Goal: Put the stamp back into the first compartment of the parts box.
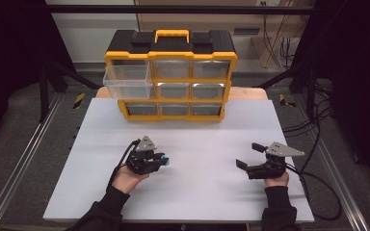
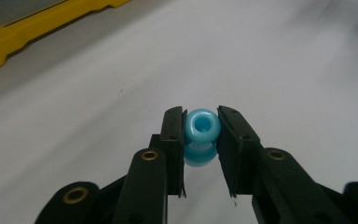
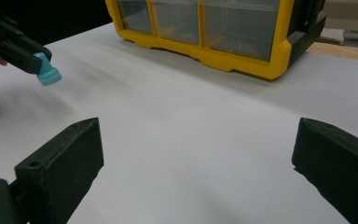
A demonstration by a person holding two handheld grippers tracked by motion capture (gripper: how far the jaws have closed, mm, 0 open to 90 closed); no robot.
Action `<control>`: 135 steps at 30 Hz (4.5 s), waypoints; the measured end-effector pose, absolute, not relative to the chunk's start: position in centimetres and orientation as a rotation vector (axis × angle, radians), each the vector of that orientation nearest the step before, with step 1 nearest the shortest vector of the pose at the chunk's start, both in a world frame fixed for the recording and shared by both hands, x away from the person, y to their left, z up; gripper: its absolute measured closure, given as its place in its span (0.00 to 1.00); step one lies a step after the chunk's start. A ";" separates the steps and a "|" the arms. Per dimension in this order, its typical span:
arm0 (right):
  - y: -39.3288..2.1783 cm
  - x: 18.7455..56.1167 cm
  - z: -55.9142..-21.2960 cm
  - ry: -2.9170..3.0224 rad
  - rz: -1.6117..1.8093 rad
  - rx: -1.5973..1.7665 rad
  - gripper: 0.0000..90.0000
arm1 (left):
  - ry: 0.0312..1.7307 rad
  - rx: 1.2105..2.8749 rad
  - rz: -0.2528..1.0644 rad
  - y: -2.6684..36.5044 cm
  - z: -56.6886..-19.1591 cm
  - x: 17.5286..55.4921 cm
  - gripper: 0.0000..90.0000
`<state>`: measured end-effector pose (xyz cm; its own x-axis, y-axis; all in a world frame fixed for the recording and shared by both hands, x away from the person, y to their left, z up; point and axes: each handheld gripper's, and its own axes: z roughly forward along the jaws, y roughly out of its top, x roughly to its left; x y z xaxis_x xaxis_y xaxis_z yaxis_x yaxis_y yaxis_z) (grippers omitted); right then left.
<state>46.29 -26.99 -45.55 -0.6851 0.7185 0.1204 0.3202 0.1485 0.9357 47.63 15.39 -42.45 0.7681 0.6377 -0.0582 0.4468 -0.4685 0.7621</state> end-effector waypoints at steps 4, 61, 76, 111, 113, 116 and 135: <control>-27.0 46.3 -45.5 2.078 1.549 0.999 0.03 | 0.813 2.132 0.307 15.8 -42.1 47.7 0.80; -27.0 46.2 -45.5 2.076 1.542 1.003 0.03 | 0.841 1.998 0.417 22.0 -34.3 47.0 0.80; -27.0 46.2 -45.5 2.077 1.542 1.001 0.03 | 0.823 1.990 0.449 22.5 -31.8 47.2 0.80; -27.0 46.2 -45.5 2.077 1.543 1.004 0.03 | 0.822 1.931 0.507 24.3 -27.2 47.5 0.80; -27.0 46.2 -45.5 2.076 1.543 1.004 0.03 | 0.825 1.930 0.511 24.3 -26.9 47.6 0.80; -27.0 46.2 -45.5 2.077 1.541 1.001 0.03 | 0.821 1.926 0.515 24.3 -26.5 47.6 0.80; -27.0 46.2 -45.5 2.077 1.543 1.004 0.03 | 0.809 1.916 0.559 24.3 -23.6 47.8 0.80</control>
<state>46.22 -27.02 -45.53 -0.6807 0.7226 0.1208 0.3244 0.1494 0.9341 47.76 24.28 -23.62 0.6768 0.7348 0.0447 0.3010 -0.3316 0.8941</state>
